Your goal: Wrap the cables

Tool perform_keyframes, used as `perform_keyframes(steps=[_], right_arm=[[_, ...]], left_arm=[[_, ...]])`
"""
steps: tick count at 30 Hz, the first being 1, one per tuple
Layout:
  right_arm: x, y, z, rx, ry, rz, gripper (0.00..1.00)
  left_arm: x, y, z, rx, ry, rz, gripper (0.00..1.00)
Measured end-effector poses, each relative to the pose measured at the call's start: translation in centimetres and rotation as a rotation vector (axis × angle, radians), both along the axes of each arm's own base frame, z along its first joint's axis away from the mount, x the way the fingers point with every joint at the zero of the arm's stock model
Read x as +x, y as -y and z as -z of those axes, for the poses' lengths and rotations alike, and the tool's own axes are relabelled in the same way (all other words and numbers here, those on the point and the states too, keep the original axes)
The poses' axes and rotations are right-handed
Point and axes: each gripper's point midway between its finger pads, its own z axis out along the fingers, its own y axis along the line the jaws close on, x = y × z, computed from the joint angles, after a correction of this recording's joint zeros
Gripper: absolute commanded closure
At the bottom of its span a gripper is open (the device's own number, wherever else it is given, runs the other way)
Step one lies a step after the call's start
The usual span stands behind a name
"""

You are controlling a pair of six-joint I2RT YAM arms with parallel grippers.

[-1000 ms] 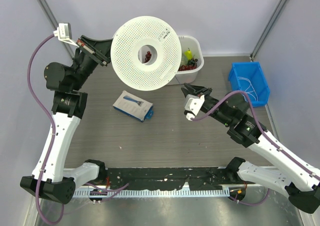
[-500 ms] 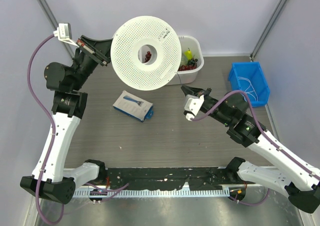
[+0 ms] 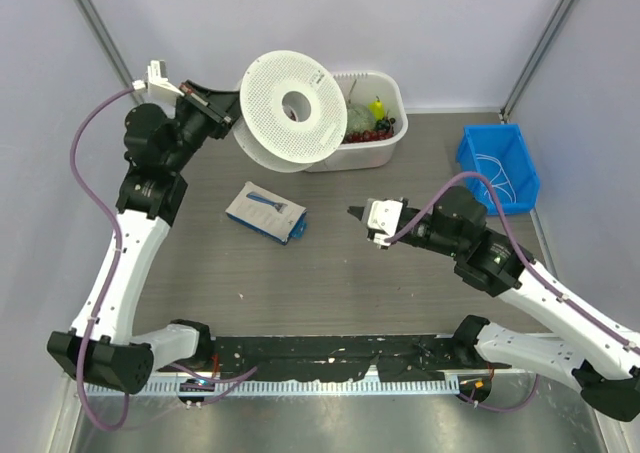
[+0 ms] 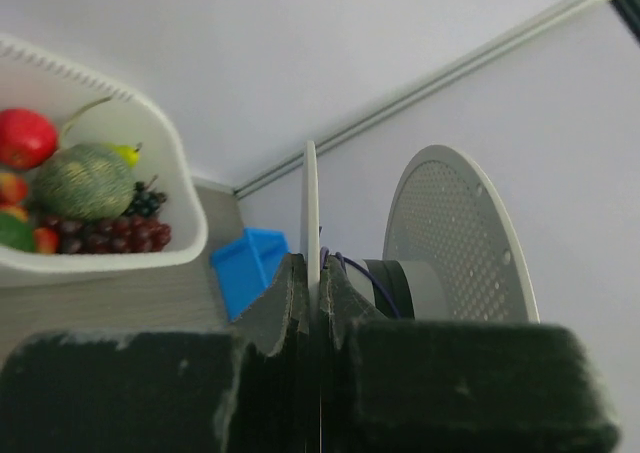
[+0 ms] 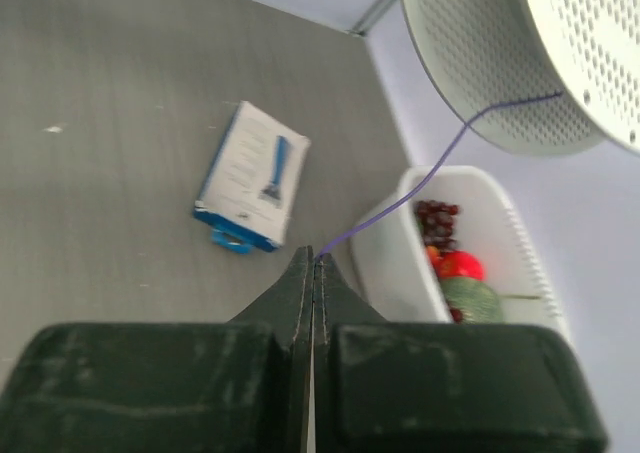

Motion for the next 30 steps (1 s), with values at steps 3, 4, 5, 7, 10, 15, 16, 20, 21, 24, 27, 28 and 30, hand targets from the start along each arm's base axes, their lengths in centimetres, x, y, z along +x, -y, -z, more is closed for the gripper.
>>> perform_keyframes(steps=[3,4,5,7,10,15,16,20,21,24,27,28,30], right_arm=[[-1.4,-1.3,0.9,0.008,-0.094,-0.05,0.99],[-1.9,-2.0,1.2,0.01,-0.128,-0.068,0.99],[-2.3,-2.5,1.6,0.009,-0.153,-0.08,0.99],[-2.9,-3.5,2.3,0.0,-0.191,-0.101,0.99],[-3.6,-5.0,2.6,-0.017,-0.218,-0.122,0.99],[-4.2,-7.6,1.5,-0.031,-0.172,-0.131,0.99],[-4.2,-8.0,1.0,-0.028,-0.162,-0.126,0.99],[-2.9,-9.2,-1.1,0.006,-0.123,-0.072,0.99],[-2.6,-9.4,-1.6,0.015,-0.117,-0.057,0.99],[-1.1,-9.8,-3.5,0.063,-0.093,0.007,0.99],[-0.1,-9.9,-4.3,0.091,-0.088,0.057,0.99],[0.1,-9.9,-4.3,0.094,-0.091,0.073,0.99],[0.6,-9.9,-4.2,0.099,-0.098,0.1,0.99]], left_arm=[[1.8,0.0,3.5,0.036,-0.121,-0.038,1.0],[2.3,0.1,4.9,0.052,-0.168,-0.052,1.0],[2.9,0.2,6.5,0.078,-0.223,-0.072,1.0],[3.4,0.7,8.7,0.123,-0.307,-0.088,1.0],[3.7,1.6,11.6,0.192,-0.402,-0.1,1.0],[2.8,2.6,14.8,0.305,-0.476,-0.123,1.0],[2.6,2.9,14.9,0.321,-0.476,-0.121,1.0],[1.9,4.0,15.6,0.383,-0.463,-0.111,1.0],[1.7,4.2,15.9,0.396,-0.462,-0.107,1.0],[1.3,4.7,16.9,0.435,-0.462,-0.094,1.0],[0.6,5.3,18.1,0.489,-0.459,-0.073,1.0],[0.3,5.4,18.4,0.501,-0.459,-0.066,1.0],[-0.3,5.8,19.0,0.53,-0.451,-0.049,1.0]])
